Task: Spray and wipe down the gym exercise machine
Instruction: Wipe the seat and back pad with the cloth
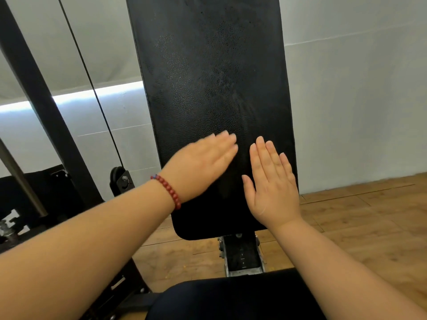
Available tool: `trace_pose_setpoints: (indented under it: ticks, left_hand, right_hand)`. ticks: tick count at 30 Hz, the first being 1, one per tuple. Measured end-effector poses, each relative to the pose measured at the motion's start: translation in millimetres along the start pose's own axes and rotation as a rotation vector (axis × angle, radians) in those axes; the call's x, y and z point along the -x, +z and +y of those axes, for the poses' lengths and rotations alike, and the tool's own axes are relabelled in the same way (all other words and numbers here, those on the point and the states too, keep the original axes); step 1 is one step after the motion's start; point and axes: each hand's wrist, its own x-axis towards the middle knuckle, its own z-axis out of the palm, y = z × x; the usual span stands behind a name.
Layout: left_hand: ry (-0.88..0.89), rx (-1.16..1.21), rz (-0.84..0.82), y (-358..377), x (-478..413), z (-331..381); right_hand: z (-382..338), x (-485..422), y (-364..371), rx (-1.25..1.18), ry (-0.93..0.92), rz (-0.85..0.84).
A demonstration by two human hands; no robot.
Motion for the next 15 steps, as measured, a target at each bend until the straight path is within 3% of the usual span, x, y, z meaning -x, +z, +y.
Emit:
trace_pose_setpoints:
  ticks: [3, 7, 10, 15]
  left_hand:
    - [-0.166, 0.008, 0.049, 2.6, -11.5, 1.7]
    - [-0.05, 0.04, -0.092, 8.1, 17.8, 44.9]
    - [0.035, 0.059, -0.088, 2.2, 20.3, 32.3]
    - [-0.136, 0.064, 0.041, 9.0, 1.2, 13.2]
  right_hand:
    - [-0.6, 0.4, 0.6, 0.002, 0.009, 0.011]
    - [1.5, 1.6, 0.6, 0.004, -0.01, 0.003]
    - [2.0, 3.9, 1.3, 0.008, -0.01, 0.002]
    - [1.3, 4.1, 2.2, 0.012, 0.0, 0.009]
